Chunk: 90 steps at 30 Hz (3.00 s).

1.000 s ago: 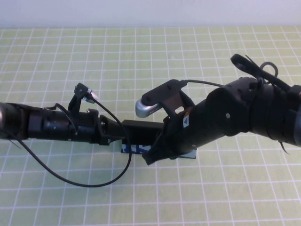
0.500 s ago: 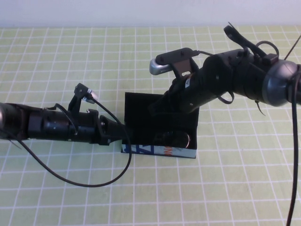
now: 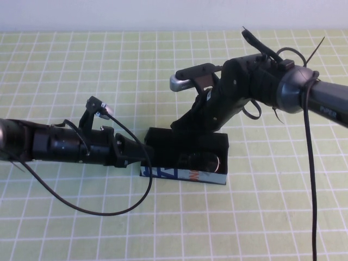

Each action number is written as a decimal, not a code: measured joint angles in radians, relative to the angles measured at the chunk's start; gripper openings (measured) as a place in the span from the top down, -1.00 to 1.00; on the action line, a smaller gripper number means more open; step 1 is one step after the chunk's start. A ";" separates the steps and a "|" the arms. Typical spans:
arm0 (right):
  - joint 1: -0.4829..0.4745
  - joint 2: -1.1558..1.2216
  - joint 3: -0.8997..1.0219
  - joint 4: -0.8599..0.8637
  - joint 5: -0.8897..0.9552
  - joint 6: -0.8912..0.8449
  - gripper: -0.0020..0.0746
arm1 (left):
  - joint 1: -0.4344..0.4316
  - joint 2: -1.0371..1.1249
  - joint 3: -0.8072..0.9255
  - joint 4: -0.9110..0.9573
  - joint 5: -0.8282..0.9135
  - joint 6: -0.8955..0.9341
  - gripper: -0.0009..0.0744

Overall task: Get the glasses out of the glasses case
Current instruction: Pick up the glasses from the glasses case

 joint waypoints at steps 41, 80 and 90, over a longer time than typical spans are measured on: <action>0.034 -0.236 0.153 0.225 0.281 -0.746 0.53 | 0.002 -0.020 -0.132 0.015 -0.009 -0.202 0.99; 0.065 -0.108 0.156 0.094 0.018 -0.953 0.22 | 0.002 -0.018 -0.139 0.053 -0.053 -0.257 0.99; 0.082 -0.108 0.092 0.094 0.120 -0.951 0.22 | 0.002 -0.018 -0.139 0.067 -0.053 -0.258 0.99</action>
